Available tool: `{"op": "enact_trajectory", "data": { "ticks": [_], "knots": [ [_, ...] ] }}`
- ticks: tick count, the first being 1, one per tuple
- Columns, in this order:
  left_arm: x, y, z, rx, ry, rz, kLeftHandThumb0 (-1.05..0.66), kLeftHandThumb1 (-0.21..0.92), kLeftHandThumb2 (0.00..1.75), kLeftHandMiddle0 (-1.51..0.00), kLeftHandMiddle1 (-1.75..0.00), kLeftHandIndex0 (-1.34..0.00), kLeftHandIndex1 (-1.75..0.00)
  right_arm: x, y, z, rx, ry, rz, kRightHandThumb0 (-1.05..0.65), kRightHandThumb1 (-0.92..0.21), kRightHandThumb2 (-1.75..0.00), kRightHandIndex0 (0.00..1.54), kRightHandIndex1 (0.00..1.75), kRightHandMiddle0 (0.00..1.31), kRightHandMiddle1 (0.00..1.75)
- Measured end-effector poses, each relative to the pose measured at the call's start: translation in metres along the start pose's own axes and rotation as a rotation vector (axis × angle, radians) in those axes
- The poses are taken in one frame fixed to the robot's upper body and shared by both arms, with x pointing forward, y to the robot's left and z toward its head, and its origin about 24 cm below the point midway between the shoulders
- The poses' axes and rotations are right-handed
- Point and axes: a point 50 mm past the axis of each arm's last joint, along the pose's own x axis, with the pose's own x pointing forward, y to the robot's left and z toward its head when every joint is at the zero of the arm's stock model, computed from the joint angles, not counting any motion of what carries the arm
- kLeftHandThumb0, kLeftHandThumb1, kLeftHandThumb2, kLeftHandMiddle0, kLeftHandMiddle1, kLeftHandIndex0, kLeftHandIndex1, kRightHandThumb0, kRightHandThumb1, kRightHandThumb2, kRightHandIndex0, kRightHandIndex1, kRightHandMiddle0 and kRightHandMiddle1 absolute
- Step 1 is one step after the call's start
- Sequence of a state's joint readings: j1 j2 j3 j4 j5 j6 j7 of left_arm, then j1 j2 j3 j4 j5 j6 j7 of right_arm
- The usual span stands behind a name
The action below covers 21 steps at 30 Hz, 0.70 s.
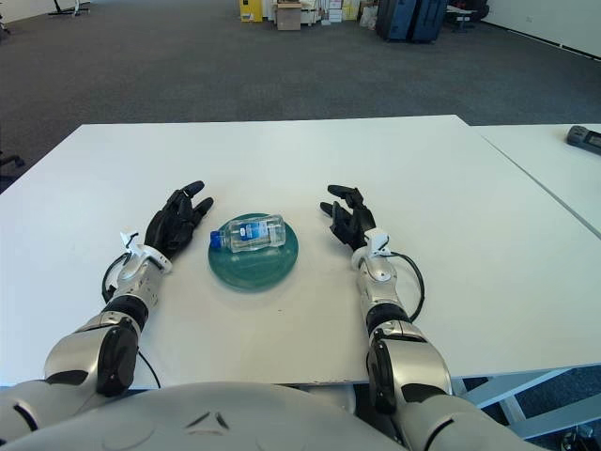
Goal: Put the bottle into the plate.
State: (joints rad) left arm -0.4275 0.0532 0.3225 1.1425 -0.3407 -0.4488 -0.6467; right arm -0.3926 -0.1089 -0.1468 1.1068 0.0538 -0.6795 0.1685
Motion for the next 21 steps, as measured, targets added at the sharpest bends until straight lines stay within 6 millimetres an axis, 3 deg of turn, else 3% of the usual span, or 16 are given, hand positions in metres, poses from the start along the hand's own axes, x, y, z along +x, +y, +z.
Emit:
{"op": "enact_trajectory", "data": {
  "ticks": [9, 21],
  "knots": [
    [0.0001, 0.0000, -0.0001, 0.000, 0.000, 0.005, -0.63, 0.92, 0.68, -0.54, -0.61, -0.12, -0.92, 0.0001, -0.0002, -0.0001, -0.007, 0.002, -0.002, -0.70, -0.92, -0.81, 0.36, 0.06, 0.00, 0.77],
    [0.0005, 0.0003, -0.0001, -0.001, 0.000, 0.018, -0.63, 0.92, 0.68, -0.47, -0.57, -0.09, -0.90, 0.0001, -0.0031, -0.0003, -0.016, 0.007, -0.009, -0.72, -0.92, -0.79, 0.37, 0.04, 0.00, 0.77]
  ]
}}
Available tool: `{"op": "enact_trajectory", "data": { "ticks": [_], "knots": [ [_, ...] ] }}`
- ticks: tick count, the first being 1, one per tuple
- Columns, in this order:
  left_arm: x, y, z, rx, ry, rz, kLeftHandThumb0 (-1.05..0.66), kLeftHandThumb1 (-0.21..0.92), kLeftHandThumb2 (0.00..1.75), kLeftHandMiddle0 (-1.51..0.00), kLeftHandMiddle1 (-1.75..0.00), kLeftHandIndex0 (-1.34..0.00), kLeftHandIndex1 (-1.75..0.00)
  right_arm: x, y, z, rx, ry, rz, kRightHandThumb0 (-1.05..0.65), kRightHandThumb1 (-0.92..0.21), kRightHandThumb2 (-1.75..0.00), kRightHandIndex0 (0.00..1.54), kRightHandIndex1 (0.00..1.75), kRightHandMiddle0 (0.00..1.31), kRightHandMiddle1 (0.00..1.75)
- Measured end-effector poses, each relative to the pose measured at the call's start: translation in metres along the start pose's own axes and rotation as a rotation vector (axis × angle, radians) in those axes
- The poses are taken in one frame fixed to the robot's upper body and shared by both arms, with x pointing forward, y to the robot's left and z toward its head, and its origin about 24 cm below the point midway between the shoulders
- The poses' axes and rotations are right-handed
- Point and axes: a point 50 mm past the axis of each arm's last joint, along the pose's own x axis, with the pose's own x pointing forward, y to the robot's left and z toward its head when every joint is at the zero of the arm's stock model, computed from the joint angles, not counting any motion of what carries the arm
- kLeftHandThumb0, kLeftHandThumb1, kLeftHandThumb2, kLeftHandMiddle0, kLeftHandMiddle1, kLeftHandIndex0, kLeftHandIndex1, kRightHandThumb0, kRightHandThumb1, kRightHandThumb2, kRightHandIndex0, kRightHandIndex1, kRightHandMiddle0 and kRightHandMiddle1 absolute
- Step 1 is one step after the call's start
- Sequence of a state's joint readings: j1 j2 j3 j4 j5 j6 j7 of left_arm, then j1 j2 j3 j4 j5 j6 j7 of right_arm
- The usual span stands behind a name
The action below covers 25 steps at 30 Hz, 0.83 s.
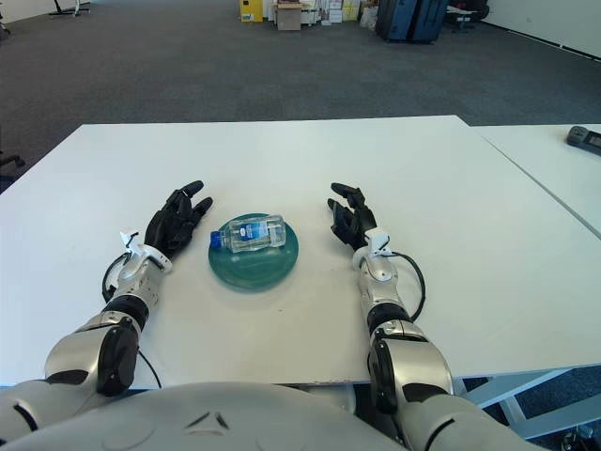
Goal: Put the bottle into the plate.
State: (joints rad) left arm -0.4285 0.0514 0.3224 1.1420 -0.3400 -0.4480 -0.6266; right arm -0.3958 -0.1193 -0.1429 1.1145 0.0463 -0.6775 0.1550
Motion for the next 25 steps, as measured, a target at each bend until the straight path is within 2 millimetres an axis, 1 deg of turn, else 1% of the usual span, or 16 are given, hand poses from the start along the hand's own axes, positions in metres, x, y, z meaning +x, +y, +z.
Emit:
{"op": "enact_trajectory", "data": {
  "ticks": [15, 25],
  "knots": [
    [0.0004, -0.0004, 0.0001, 0.004, 0.002, 0.001, -0.62, 0.92, 0.68, -0.47, -0.53, -0.08, -0.91, -0.0002, -0.0010, -0.0002, -0.010, 0.002, 0.006, -0.71, -0.92, -0.77, 0.41, 0.03, 0.00, 0.84],
    [0.0001, -0.0003, -0.0001, 0.007, 0.003, 0.000, -0.62, 0.92, 0.67, -0.48, -0.51, -0.09, -0.91, -0.0012, -0.0004, -0.0005, -0.014, -0.004, 0.012, -0.70, -0.92, -0.75, 0.43, 0.04, 0.04, 0.88]
  ]
}}
